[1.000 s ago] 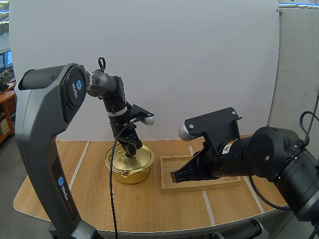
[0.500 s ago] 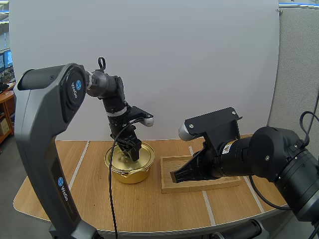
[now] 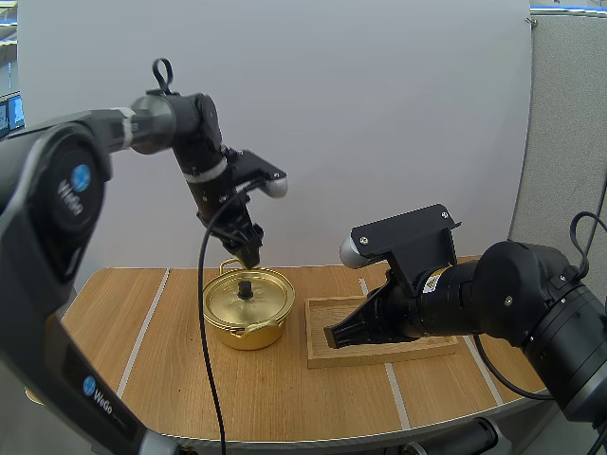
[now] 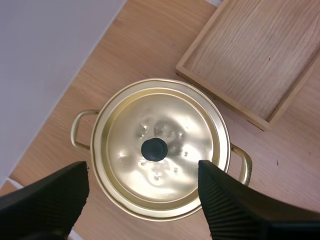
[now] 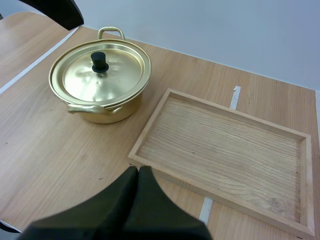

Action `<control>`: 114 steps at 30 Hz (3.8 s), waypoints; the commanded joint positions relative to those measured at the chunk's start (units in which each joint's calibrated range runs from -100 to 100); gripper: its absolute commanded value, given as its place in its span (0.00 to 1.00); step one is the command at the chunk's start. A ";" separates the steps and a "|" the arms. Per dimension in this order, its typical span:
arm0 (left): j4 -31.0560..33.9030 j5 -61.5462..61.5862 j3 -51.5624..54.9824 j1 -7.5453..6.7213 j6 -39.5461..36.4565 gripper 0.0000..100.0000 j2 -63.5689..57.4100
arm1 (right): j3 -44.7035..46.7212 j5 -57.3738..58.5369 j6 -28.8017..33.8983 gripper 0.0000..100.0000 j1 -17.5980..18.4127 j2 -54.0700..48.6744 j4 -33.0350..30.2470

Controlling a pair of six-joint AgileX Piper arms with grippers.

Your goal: Open the pot, put the grape inside, and close it

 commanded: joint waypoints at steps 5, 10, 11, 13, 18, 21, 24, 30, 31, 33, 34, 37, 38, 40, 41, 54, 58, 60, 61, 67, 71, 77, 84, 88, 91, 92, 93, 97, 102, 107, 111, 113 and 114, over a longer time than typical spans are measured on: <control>0.23 0.53 0.07 -0.08 -2.58 1.00 -11.07 | -0.09 -0.95 -0.34 0.00 -0.21 -0.56 0.30; 0.23 0.53 0.07 -0.08 -6.06 1.00 -19.03 | -0.09 -0.95 -0.34 0.00 -0.21 -0.56 0.30; 0.23 0.53 0.07 -0.08 -6.95 1.00 -20.60 | -0.09 -0.95 -0.34 0.00 -0.21 -0.56 0.30; 0.23 0.53 0.07 -0.08 -8.14 1.00 -23.60 | -0.09 -0.95 -0.34 0.00 -0.21 -0.56 0.30; 0.23 0.53 0.19 -0.08 -10.30 1.00 -29.90 | -0.09 -0.95 -0.34 0.00 -0.21 -0.56 0.30; 0.23 0.53 0.45 -0.08 -12.05 1.00 -33.55 | -0.09 -0.95 -0.34 0.00 -0.21 -0.56 0.30; 0.23 0.53 1.70 -0.08 -13.15 1.00 -37.05 | -0.09 -0.95 -0.34 0.00 -0.21 -0.56 0.30; 0.23 0.53 6.80 -0.08 -16.48 0.73 -44.09 | -0.09 -0.95 -0.34 0.00 -0.21 -0.56 0.30; 0.23 0.53 7.92 -0.08 -16.93 0.63 -45.39 | -0.09 -0.95 -0.34 0.00 -0.21 -0.56 0.30; 0.23 0.53 10.02 -0.08 -17.02 0.45 -48.09 | -0.09 -0.95 -0.34 0.00 -0.21 -0.56 0.30; 0.23 0.53 11.04 -0.08 -17.02 0.36 -49.45 | -0.09 -0.95 -0.34 0.00 -0.21 -0.56 0.30; 0.23 0.53 13.93 -0.08 -17.02 0.09 -53.35 | -0.09 -0.95 -0.34 0.00 -0.21 -0.56 0.30; 0.23 0.53 15.18 -0.08 -17.02 0.00 -55.08 | -0.09 -0.95 -0.34 0.00 -0.21 -0.56 0.30; 0.23 0.53 16.82 -0.08 -17.02 0.00 -57.38 | -0.09 -0.95 -0.34 0.00 -0.21 -0.56 0.30; 0.23 0.53 17.89 -0.08 -17.02 0.00 -58.76 | -0.09 -0.95 -0.34 0.00 -0.21 -0.56 0.30; -7.88 0.53 31.44 -0.08 -22.56 0.00 -68.00 | -0.09 -0.95 -0.34 0.00 -0.21 -0.56 0.30; -11.00 0.53 32.80 -0.08 -22.56 0.00 -68.00 | -0.09 -0.95 -0.34 0.00 -0.21 -0.56 0.30; -11.54 0.53 33.48 -0.08 -22.56 0.00 -68.00 | -0.09 -0.95 -0.34 0.00 -0.21 -0.56 0.30; -11.70 0.53 34.07 -0.01 -22.56 0.00 -68.29 | -0.09 -0.94 -0.25 0.00 -0.21 -0.56 0.61; -11.23 -11.41 38.64 1.41 -23.57 0.00 -72.15 | -0.09 -6.69 -0.25 0.00 -0.21 -2.88 1.77; -11.35 -19.21 41.24 2.63 -26.22 0.00 -75.58 | -0.09 -9.18 -0.25 0.00 -1.41 -6.70 1.77; -11.35 -27.94 46.18 2.71 -27.10 0.00 -81.25 | -0.09 -19.04 -0.25 0.00 -2.18 -16.07 2.31; -11.35 -40.02 52.29 4.13 -29.76 0.00 -88.67 | 0.11 -24.80 -0.25 0.00 -3.03 -24.44 2.31; -11.24 -48.53 56.15 5.47 -31.95 0.00 -89.91 | 1.86 -27.85 -0.25 0.00 -5.08 -24.73 2.84; -11.24 -52.42 57.62 5.81 -31.95 0.00 -89.91 | 4.25 -31.10 -0.25 0.00 -5.91 -24.73 3.62; -10.90 -53.88 58.34 5.81 -31.95 0.00 -89.91 | 5.25 -32.65 -0.25 0.00 -5.92 -24.73 3.60; -10.23 -55.02 59.19 5.81 -31.95 0.00 -89.91 | 6.08 -34.21 -0.25 0.00 -5.92 -24.73 3.60; -9.26 -63.16 64.05 5.81 -31.95 0.00 -89.91 | 10.95 -40.03 -0.25 0.00 -5.92 -24.73 3.60; -7.83 -72.21 70.58 5.81 -31.95 0.00 -89.91 | 16.36 -42.36 -0.25 0.00 -5.92 -24.73 6.10; -5.50 -72.21 76.55 5.81 -31.46 0.00 -89.91 | 20.35 -42.79 -0.35 0.00 -5.92 -24.73 6.10; -5.36 -73.44 81.20 5.81 -31.46 0.00 -89.91 | 23.63 -42.79 -0.35 0.00 -5.92 -24.73 5.68; -5.36 -76.34 83.42 5.81 -31.46 0.00 -89.91 | 25.16 -42.62 -0.35 0.00 -5.92 -24.73 5.30; -5.36 -78.22 84.70 5.81 -31.46 0.00 -89.91 | 25.82 -42.62 -0.35 0.00 -5.92 -24.73 5.30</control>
